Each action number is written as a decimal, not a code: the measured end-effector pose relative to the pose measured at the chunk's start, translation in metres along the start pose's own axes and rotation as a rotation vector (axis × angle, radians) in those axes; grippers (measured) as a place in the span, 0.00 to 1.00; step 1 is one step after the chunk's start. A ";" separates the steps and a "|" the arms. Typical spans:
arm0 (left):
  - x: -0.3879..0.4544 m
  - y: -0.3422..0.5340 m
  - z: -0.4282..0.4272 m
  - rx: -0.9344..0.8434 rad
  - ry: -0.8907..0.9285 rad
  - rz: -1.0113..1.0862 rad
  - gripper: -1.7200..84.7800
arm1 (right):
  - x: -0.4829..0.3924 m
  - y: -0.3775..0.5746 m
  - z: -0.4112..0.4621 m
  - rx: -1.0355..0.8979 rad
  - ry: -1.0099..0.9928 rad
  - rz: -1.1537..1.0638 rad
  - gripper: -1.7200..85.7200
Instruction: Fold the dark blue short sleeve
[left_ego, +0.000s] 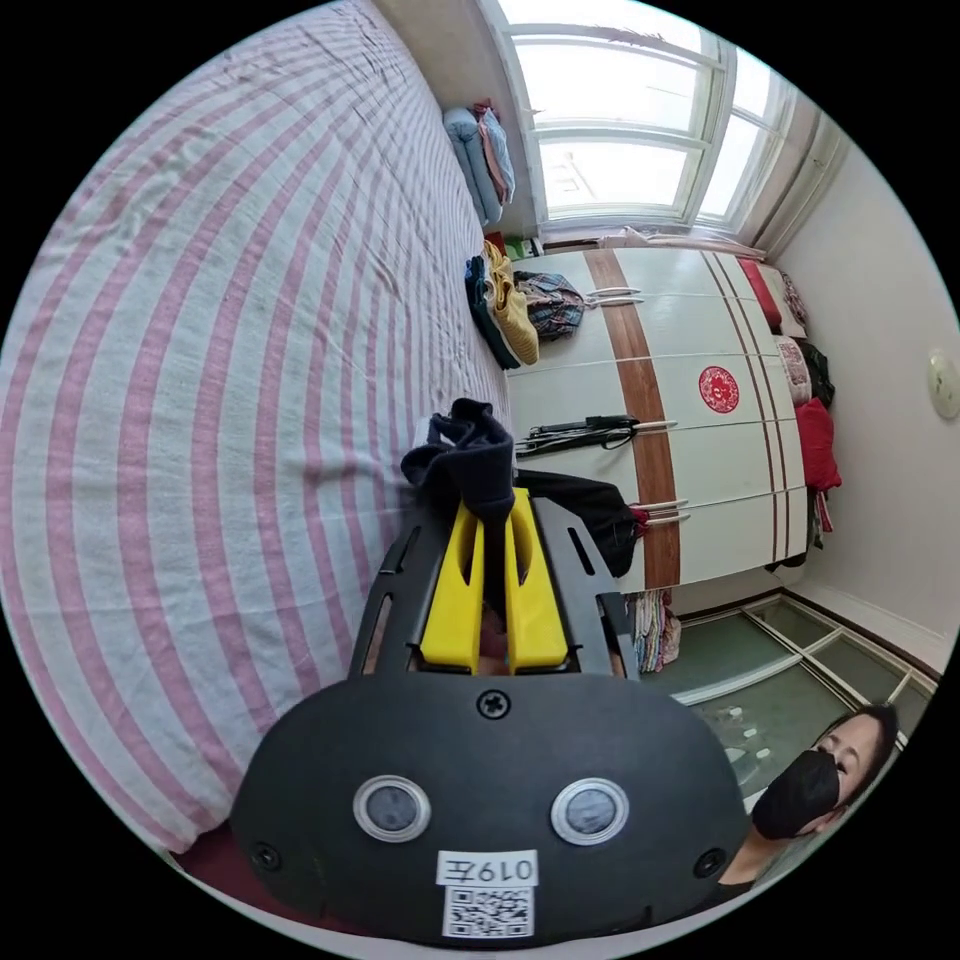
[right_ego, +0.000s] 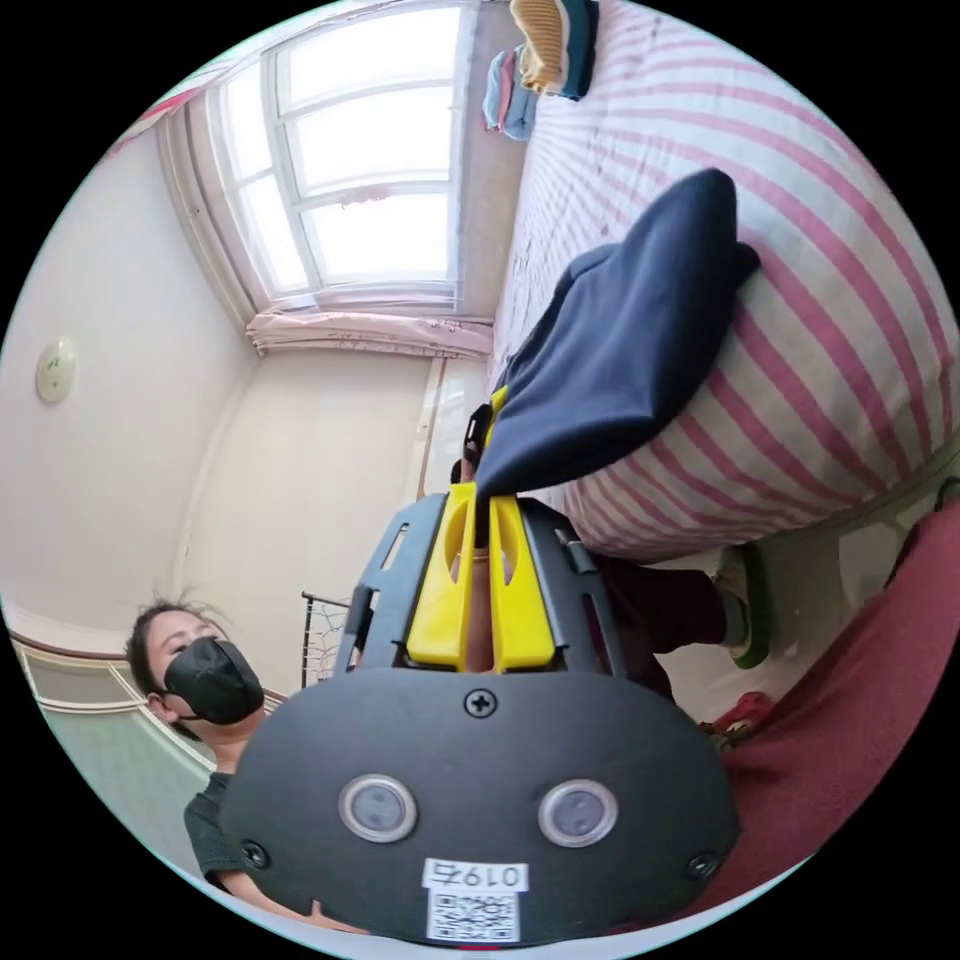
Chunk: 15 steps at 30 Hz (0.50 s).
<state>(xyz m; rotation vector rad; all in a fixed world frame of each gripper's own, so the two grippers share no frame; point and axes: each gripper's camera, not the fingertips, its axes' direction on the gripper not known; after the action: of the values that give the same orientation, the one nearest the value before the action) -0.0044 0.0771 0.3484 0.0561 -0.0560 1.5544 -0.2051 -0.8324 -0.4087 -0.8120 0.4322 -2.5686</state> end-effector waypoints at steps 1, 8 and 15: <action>0.005 -0.002 0.003 0.015 0.020 0.005 0.08 | -0.008 -0.010 -0.003 -0.011 -0.014 -0.022 0.01; 0.030 -0.063 0.032 0.060 0.130 0.073 0.08 | -0.050 -0.102 -0.013 -0.098 -0.114 -0.141 0.01; 0.052 -0.141 0.063 0.099 0.312 0.154 0.08 | -0.110 -0.213 -0.013 -0.157 -0.121 -0.316 0.01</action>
<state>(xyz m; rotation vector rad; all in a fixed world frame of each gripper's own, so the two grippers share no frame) 0.1371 0.1219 0.4150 -0.1150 0.2687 1.7032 -0.1922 -0.5935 -0.3844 -1.1676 0.5074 -2.7766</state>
